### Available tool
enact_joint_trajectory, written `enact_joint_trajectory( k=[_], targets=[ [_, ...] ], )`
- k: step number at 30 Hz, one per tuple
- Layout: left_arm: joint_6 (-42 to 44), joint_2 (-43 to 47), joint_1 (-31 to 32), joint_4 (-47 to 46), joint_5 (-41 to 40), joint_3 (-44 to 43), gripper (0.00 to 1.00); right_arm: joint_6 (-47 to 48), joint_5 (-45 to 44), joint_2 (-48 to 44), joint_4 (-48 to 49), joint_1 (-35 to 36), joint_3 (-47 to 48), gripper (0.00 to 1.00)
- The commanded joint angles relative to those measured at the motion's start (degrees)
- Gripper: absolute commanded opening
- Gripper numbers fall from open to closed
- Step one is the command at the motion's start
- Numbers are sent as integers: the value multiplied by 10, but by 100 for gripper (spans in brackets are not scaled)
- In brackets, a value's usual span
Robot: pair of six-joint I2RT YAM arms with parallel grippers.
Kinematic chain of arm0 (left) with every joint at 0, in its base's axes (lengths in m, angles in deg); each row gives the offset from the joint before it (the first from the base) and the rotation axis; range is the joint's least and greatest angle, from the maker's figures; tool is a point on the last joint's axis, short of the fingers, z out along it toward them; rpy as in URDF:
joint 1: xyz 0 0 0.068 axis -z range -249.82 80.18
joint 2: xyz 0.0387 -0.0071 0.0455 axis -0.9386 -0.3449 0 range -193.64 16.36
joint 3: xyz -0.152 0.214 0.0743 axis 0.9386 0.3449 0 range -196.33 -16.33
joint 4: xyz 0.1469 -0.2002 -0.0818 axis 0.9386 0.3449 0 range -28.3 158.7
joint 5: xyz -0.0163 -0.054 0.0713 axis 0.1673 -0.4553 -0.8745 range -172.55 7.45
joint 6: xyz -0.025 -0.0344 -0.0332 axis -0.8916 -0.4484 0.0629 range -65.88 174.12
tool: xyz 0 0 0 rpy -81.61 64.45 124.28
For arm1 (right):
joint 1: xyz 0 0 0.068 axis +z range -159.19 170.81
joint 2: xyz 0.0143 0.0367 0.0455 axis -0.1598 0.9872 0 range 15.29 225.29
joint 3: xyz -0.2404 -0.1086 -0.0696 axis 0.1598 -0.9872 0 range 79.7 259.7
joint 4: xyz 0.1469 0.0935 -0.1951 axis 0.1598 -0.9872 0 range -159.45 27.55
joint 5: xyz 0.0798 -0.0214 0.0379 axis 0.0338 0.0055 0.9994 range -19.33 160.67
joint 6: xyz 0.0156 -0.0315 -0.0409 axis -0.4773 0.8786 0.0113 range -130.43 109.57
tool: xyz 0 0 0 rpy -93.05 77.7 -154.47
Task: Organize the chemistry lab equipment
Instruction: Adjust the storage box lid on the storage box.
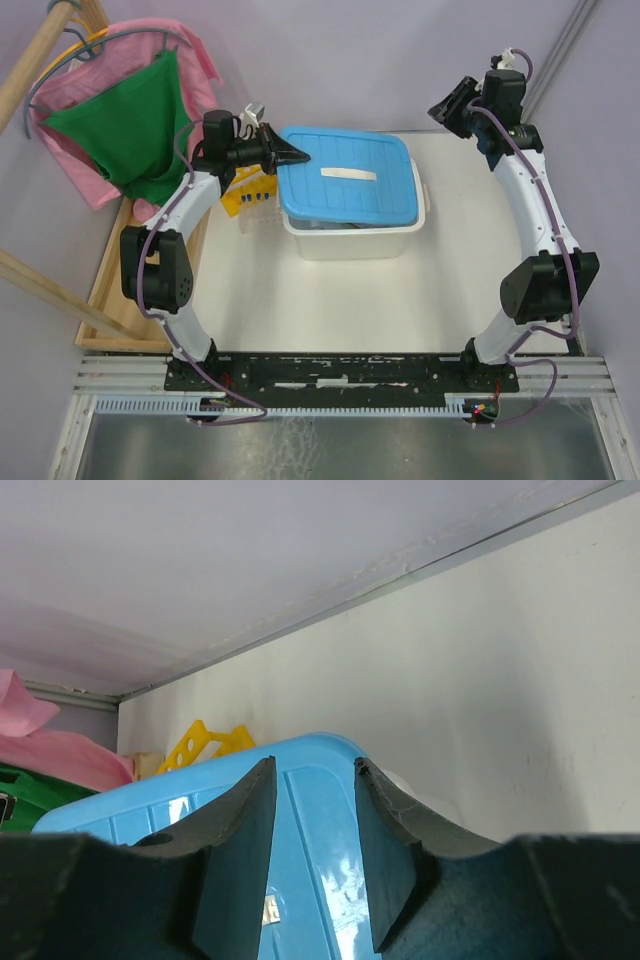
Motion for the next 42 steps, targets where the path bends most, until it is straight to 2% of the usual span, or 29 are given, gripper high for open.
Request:
enact_joint_trajectory(
  k=[1,7,10,21,31,36,42],
  targets=[
    [-37,-10,-1,-75,21,-29,3,18,0,-21,14,1,1,45],
    [-138,-13,-11,-176,24,-48,3,22,-3,-23,19,2,-5,45],
    [-162,-16,-11,-202,29,-45,3,21,-3,-22,21,2,-5,45],
    [-128,18,-5,-177,47,56,3,20,0,-13,22,4,2,45],
    [-109,1,1,-161,49,56,3,24,2,-14,17,6,4,45],
    [-53,-3,1,-88,47,43,3,26,21,-16,15,6,5,45],
    [63,-14,2,50,26,6,3,38,84,0,-16,8,43,42]
  ],
)
